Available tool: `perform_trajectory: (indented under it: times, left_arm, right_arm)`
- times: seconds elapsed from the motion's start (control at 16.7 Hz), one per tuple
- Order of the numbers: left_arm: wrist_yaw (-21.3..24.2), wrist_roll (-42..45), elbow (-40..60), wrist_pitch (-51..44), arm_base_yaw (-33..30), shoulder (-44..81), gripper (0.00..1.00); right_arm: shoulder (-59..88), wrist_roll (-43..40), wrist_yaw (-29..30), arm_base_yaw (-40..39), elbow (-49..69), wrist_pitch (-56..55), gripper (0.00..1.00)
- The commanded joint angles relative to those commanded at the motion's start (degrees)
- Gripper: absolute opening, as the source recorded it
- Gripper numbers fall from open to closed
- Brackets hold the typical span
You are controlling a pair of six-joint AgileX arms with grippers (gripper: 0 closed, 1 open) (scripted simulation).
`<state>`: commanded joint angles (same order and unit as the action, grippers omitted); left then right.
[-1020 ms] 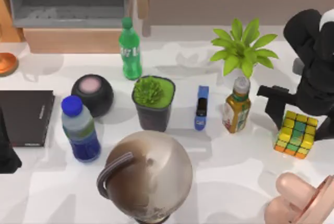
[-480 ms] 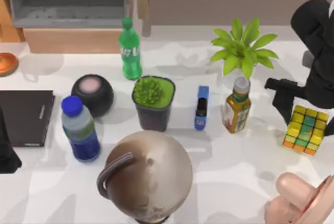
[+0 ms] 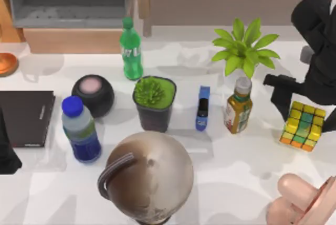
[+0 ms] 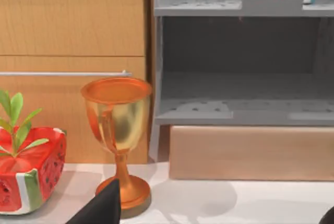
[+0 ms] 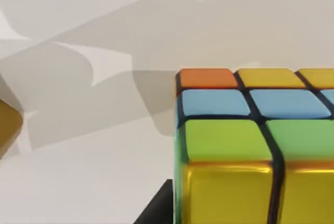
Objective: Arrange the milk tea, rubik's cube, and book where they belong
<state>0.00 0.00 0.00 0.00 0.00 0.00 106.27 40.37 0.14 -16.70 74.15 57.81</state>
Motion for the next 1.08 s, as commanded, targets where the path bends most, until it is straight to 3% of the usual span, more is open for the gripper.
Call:
perform_trajectory:
  times: [0.24, 0.42, 0.78, 1.08]
  left_arm:
    - [0.0, 0.0, 0.0, 0.0, 0.0, 0.0, 1.0]
    - [0.0, 0.0, 0.0, 0.0, 0.0, 0.0, 1.0]
    - [0.0, 0.0, 0.0, 0.0, 0.0, 0.0, 1.0]
    - [0.0, 0.0, 0.0, 0.0, 0.0, 0.0, 1.0]
  right_arm:
    - [-4.0, -2.47, 0.07, 5.42, 0.98, -6.32, 0.0]
    - [-9.32, -7.49, -1.24, 12.55, 2.65, -17.43, 0.0]
    - [-18.71, -24.94, -7.49, 25.48, 5.63, -48.38, 0.0]
    - [-18.82, -37.76, -12.2, 30.27, 7.33, -62.79, 0.0]
